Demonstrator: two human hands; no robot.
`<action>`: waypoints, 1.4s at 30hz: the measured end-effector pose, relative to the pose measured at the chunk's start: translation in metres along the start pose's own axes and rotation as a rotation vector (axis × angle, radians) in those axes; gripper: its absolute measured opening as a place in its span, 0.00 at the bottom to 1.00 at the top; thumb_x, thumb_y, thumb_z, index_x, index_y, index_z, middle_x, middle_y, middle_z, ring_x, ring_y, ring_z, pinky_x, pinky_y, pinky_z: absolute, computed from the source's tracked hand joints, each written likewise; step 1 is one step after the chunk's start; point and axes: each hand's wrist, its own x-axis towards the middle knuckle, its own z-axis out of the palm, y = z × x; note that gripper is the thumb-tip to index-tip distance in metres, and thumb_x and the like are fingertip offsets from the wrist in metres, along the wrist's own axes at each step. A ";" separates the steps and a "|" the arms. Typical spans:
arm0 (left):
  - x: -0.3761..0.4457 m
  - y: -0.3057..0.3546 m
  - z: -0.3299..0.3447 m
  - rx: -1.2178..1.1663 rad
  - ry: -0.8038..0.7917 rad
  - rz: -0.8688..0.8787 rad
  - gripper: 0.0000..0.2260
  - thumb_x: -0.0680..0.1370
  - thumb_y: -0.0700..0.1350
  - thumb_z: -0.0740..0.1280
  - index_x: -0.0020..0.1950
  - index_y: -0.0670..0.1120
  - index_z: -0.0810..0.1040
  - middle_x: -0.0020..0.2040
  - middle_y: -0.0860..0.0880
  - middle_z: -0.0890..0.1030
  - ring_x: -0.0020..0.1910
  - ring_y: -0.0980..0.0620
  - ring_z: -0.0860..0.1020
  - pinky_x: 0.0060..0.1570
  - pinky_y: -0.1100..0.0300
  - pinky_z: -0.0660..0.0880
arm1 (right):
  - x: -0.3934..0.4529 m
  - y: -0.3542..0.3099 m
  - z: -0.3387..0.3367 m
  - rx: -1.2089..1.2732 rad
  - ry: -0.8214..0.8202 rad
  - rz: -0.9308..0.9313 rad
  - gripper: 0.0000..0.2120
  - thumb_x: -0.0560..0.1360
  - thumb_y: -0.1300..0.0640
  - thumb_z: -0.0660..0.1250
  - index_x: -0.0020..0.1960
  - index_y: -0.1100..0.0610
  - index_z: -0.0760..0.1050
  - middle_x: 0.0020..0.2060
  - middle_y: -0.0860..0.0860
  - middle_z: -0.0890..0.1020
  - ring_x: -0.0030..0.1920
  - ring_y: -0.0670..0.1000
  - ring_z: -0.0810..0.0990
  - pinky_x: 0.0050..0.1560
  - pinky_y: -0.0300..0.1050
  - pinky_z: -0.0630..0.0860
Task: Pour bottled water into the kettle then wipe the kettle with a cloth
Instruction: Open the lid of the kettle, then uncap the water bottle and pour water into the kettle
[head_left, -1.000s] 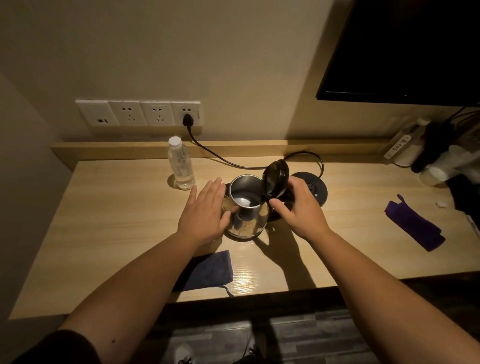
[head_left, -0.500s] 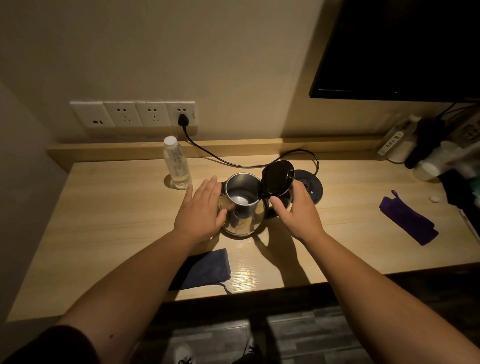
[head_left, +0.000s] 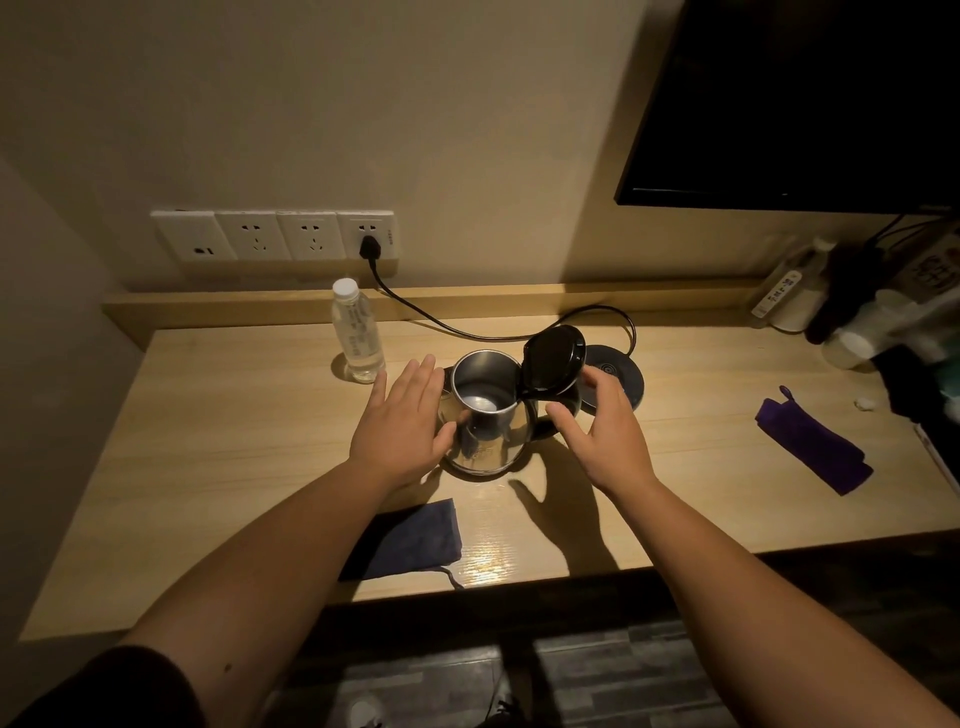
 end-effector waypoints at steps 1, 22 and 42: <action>0.000 0.000 -0.001 0.009 0.001 0.004 0.32 0.81 0.59 0.54 0.81 0.46 0.51 0.82 0.47 0.50 0.80 0.48 0.48 0.76 0.45 0.42 | -0.002 0.001 -0.001 -0.010 0.020 0.003 0.25 0.75 0.45 0.68 0.69 0.51 0.67 0.65 0.50 0.73 0.64 0.48 0.71 0.59 0.44 0.70; -0.047 -0.023 -0.026 0.125 0.023 -0.174 0.34 0.81 0.63 0.52 0.80 0.45 0.50 0.81 0.44 0.51 0.80 0.45 0.48 0.77 0.41 0.46 | -0.027 -0.059 0.061 -0.422 -0.221 -0.553 0.20 0.76 0.44 0.64 0.62 0.56 0.75 0.58 0.52 0.78 0.61 0.53 0.75 0.62 0.50 0.72; -0.031 -0.135 -0.033 0.066 -0.021 -0.310 0.33 0.82 0.62 0.50 0.81 0.47 0.47 0.82 0.46 0.46 0.80 0.47 0.43 0.75 0.45 0.40 | 0.072 -0.146 0.154 -0.485 -0.186 -0.464 0.26 0.78 0.42 0.60 0.69 0.57 0.69 0.65 0.55 0.75 0.65 0.54 0.71 0.65 0.48 0.68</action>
